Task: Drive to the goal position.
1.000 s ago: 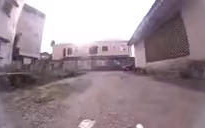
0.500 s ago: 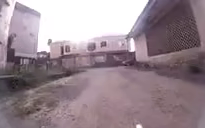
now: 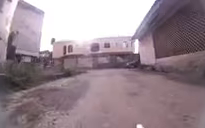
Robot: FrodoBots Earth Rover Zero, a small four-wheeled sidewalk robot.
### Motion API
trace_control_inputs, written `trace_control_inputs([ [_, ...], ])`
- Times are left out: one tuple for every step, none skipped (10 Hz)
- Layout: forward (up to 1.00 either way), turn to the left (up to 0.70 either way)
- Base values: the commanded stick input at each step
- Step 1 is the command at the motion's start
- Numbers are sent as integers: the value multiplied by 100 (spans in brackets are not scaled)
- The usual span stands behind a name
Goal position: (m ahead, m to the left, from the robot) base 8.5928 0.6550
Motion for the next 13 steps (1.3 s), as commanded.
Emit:
trace_control_inputs([
  [100,0],
  [100,0],
  [100,0],
  [100,0],
  [100,0],
  [100,0],
  [100,0],
  [100,0],
  [100,0],
  [100,0],
  [100,0],
  [100,0],
  [100,0],
])
